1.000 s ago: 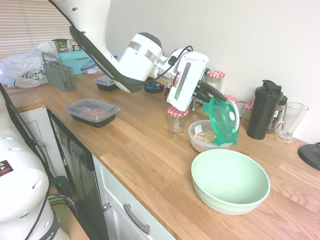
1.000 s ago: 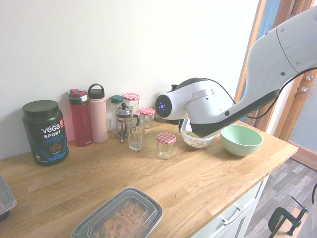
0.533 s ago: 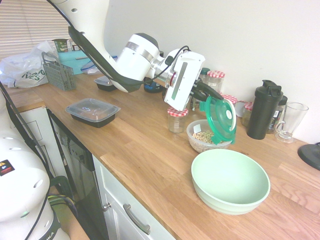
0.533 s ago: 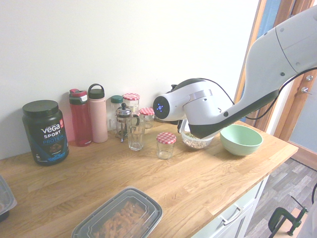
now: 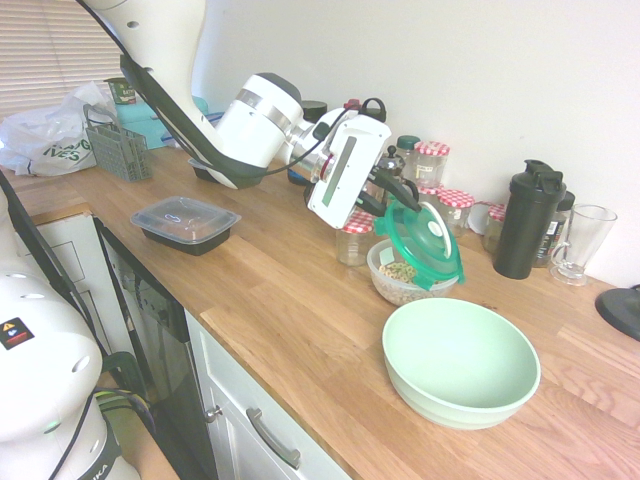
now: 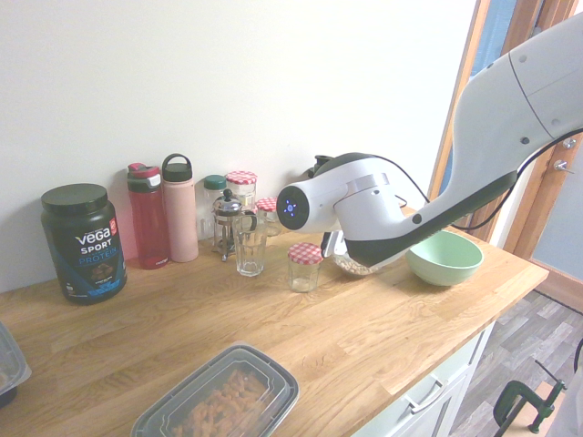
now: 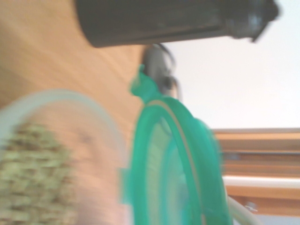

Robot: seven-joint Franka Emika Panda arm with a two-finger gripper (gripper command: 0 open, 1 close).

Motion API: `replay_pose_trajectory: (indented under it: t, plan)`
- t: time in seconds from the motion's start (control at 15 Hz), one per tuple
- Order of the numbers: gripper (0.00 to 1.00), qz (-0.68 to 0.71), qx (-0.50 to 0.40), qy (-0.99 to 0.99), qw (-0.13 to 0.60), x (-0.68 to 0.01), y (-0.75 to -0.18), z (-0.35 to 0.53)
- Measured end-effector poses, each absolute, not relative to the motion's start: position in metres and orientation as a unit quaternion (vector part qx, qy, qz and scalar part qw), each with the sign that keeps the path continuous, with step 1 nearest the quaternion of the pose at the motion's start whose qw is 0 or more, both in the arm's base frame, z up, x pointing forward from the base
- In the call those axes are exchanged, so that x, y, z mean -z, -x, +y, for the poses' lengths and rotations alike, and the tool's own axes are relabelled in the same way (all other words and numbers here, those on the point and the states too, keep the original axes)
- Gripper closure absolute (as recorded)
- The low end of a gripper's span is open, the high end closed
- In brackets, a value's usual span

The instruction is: Cover the lid of food container

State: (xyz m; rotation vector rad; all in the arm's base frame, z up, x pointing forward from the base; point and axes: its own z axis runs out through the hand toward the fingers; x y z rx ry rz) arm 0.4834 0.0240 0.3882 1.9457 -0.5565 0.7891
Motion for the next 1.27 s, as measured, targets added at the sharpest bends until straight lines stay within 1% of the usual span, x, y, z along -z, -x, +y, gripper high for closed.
replay_pose_trajectory:
  t: [0.2,0.47,0.53,0.87,1.13,1.2,1.27]
  plan:
    - [0.0,-0.242,-0.313,-0.817,0.419,-0.389,-0.481,0.034]
    - [0.0,-0.273,-0.271,-0.842,0.378,-0.392,-0.475,0.04]
    - [0.0,-0.282,-0.26,-0.852,0.357,-0.395,-0.475,0.04]
    - [0.0,-0.339,-0.209,-0.897,0.193,-0.45,-0.485,0.047]
    - [0.0,-0.353,-0.146,-0.923,0.051,-0.506,-0.483,0.049]
    - [0.0,-0.351,-0.129,-0.927,0.023,-0.514,-0.479,0.046]
    - [0.0,-0.349,-0.117,-0.93,0.013,-0.519,-0.474,0.042]
